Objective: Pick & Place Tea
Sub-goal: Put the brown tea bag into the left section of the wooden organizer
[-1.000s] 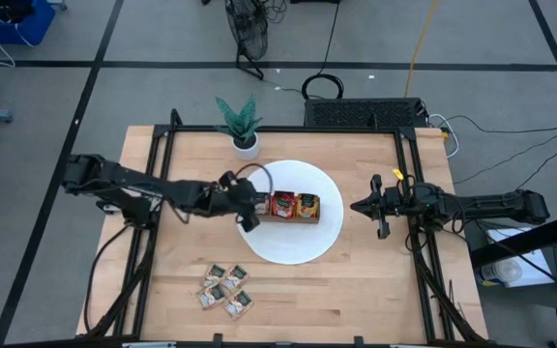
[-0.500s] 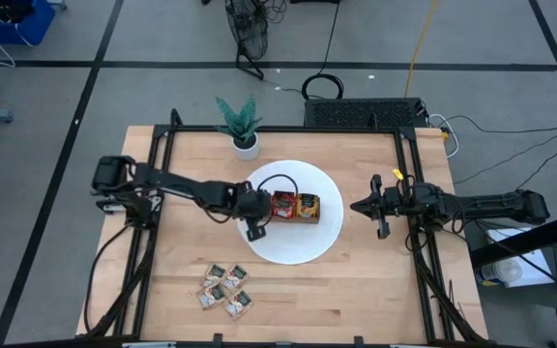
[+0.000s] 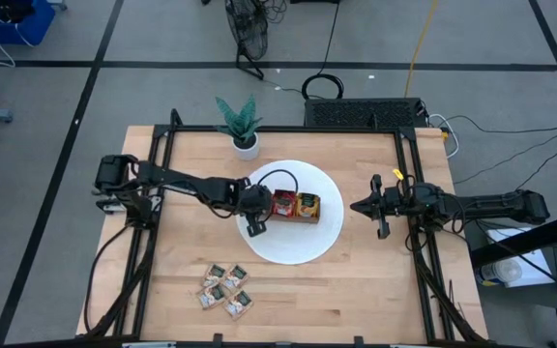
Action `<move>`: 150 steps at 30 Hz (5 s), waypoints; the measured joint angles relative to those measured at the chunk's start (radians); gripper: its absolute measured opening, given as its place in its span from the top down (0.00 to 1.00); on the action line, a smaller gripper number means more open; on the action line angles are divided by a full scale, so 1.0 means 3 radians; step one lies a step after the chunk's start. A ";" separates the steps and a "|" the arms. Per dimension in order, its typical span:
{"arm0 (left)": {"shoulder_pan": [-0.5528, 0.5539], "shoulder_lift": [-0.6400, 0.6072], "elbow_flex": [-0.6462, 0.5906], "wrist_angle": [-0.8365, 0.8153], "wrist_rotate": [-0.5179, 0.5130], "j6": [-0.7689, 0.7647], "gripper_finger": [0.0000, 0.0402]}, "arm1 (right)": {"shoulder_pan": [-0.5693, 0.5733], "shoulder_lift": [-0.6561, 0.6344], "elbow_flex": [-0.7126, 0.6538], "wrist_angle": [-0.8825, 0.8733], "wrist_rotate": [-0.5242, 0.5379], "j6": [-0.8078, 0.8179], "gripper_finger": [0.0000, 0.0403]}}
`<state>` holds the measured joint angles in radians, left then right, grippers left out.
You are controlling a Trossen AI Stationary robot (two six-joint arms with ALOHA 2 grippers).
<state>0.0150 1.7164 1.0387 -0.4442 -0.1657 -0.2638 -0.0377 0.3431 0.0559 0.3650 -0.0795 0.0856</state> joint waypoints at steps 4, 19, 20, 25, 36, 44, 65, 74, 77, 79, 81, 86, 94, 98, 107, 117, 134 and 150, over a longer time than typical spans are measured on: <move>0.0013 -0.0036 0.0000 0.0033 -0.0085 -0.0011 1.00 | 0.0001 0.0000 0.0000 0.0000 0.0000 0.0000 0.99; 0.0042 0.0124 0.0009 -0.0136 0.0289 -0.0022 1.00 | -0.0001 0.0001 0.0000 -0.0011 0.0000 0.0000 0.99; 0.0050 0.0148 0.0009 -0.0146 0.0287 -0.0030 1.00 | -0.0001 0.0002 0.0000 -0.0008 0.0000 0.0000 0.99; 0.0089 0.0308 0.0019 -0.0160 0.0292 -0.0084 1.00 | 0.0000 0.0003 0.0000 0.0002 0.0000 0.0000 0.99; -0.0157 0.0287 -0.0003 -0.0097 -0.0518 -0.0241 1.00 | 0.0000 0.0001 0.0000 0.0011 -0.0001 0.0000 0.99; -0.0345 0.0239 -0.0009 -0.0193 -0.1085 -0.0291 1.00 | -0.0001 0.0001 0.0000 0.0011 0.0000 -0.0001 0.99; -0.0454 0.0194 -0.0003 -0.0173 -0.1467 -0.0213 0.99 | 0.0000 0.0001 0.0000 0.0010 0.0000 0.0000 0.99; -0.0737 -0.0403 0.0281 -0.0704 -0.1476 -0.0014 1.00 | 0.0000 0.0005 0.0000 0.0001 0.0000 0.0000 0.99; -0.0988 -0.0700 0.0377 -0.0869 -0.0797 0.0001 0.99 | 0.0001 0.0010 0.0000 0.0005 0.0000 0.0000 0.99; -0.1151 -0.0856 0.0377 -0.0812 -0.0314 -0.0405 0.97 | 0.0000 0.0015 0.0000 -0.0001 -0.0001 0.0000 0.99; -0.1317 -0.0938 0.0375 -0.0836 -0.0107 -0.0926 0.92 | 0.0001 0.0018 0.0000 -0.0002 0.0000 -0.0001 0.99; -0.1777 -0.0825 0.0361 -0.1288 -0.0057 -0.1925 0.72 | 0.0000 0.0017 0.0000 0.0010 -0.0001 0.0000 0.99; -0.2403 -0.0327 0.0359 -0.1090 0.0384 -0.2662 0.41 | 0.0000 0.0017 0.0000 0.0011 -0.0001 0.0000 0.99; -0.2615 -0.0104 0.0358 -0.1136 0.0473 -0.3264 0.37 | 0.0001 0.0018 0.0000 0.0007 -0.0001 -0.0001 0.99; -0.2830 0.0178 0.0358 -0.1298 0.0630 -0.3909 0.37 | -0.0001 0.0017 0.0000 0.0011 0.0000 0.0000 0.99; -0.2808 0.0303 0.0356 -0.1418 0.0754 -0.3904 0.36 | 0.0001 0.0017 0.0000 0.0011 -0.0001 0.0000 0.99; -0.2622 0.0288 -0.0009 -0.0976 0.1022 -0.3742 0.37 | 0.0000 0.0017 0.0000 0.0010 0.0000 0.0000 0.99; -0.2514 0.0250 -0.0046 -0.1103 0.1199 -0.3270 0.72 | 0.0001 0.0017 0.0000 0.0011 0.0000 0.0000 0.99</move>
<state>-0.7393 1.7912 1.0249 -0.7752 0.1941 -1.2449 -0.0376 0.3481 0.0559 0.3682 -0.0795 0.0856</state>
